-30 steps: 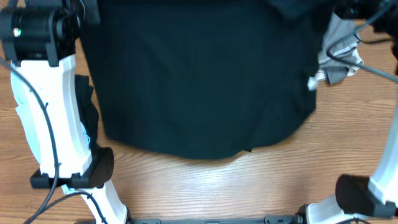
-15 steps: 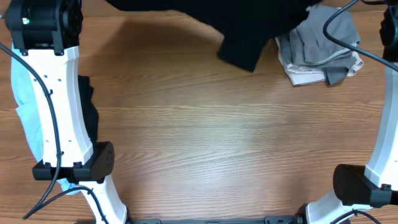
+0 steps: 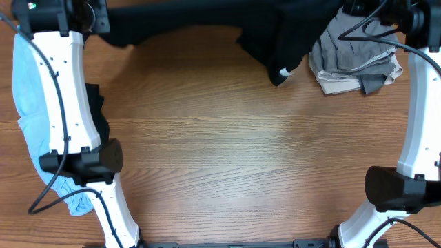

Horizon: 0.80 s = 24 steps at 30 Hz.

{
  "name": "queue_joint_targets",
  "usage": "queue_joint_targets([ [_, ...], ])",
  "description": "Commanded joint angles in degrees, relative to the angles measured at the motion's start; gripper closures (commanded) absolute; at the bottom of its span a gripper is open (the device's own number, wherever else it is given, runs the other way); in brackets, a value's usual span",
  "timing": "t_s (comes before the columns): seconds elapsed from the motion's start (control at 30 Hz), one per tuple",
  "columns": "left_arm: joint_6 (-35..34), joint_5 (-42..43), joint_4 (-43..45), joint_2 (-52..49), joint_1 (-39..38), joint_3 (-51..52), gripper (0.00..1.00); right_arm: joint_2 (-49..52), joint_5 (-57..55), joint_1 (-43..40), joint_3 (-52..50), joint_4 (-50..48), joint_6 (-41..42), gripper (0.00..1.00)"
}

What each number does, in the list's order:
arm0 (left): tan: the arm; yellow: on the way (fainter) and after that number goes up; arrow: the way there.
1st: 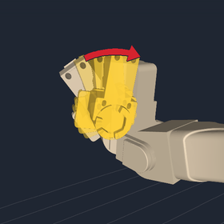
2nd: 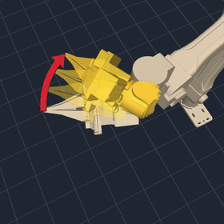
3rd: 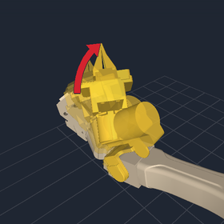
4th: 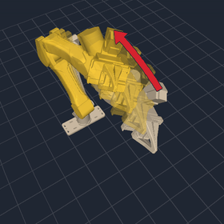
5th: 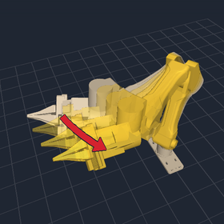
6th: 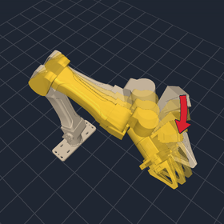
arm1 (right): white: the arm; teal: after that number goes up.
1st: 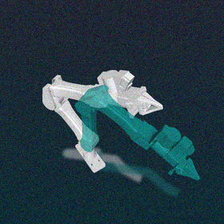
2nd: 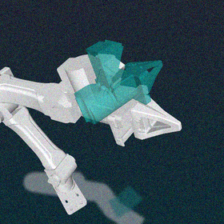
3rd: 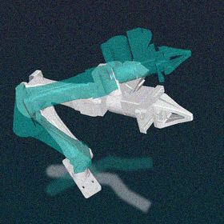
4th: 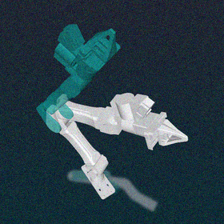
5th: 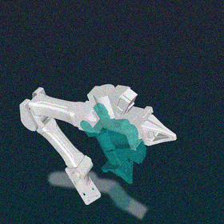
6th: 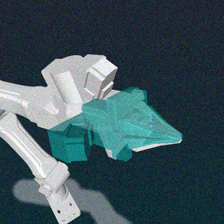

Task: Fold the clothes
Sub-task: 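Lift the shirt with both grippers and stretch it left to right, then lay the stretched shirt flat at table center and release both grippers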

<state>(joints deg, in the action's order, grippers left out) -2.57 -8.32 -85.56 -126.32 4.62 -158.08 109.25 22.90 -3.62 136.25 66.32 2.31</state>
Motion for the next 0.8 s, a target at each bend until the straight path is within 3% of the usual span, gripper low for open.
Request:
queue_joint_targets([
  [0.0,0.9,-0.8,-4.2,-1.9,1.5,-0.6,0.96,-1.0,-2.3,-0.8,0.6,3.3,-1.3,0.96],
  [0.13,0.9,-1.5,-11.2,-2.3,1.6,-0.6,0.96,-1.0,-2.3,-0.8,0.6,9.5,-1.8,0.96],
  [0.3,0.9,2.9,-11.3,-0.6,2.1,2.3,0.96,-1.1,-3.1,-1.0,0.6,17.6,-2.2,0.96],
  [0.5,0.9,4.0,-11.3,8.1,2.5,21.7,0.96,-2.4,-6.6,-1.0,0.6,30.4,-2.1,0.96],
  [0.6,0.9,3.8,-11.3,14.3,3.9,32.3,0.96,-6.4,-6.6,-1.0,-2.1,30.7,-0.7,0.96],
  [0.77,-0.3,4.3,-11.3,22.4,5.7,38.6,0.96,-15.7,-8.8,-1.0,-11.3,30.4,0.9,0.96],
])
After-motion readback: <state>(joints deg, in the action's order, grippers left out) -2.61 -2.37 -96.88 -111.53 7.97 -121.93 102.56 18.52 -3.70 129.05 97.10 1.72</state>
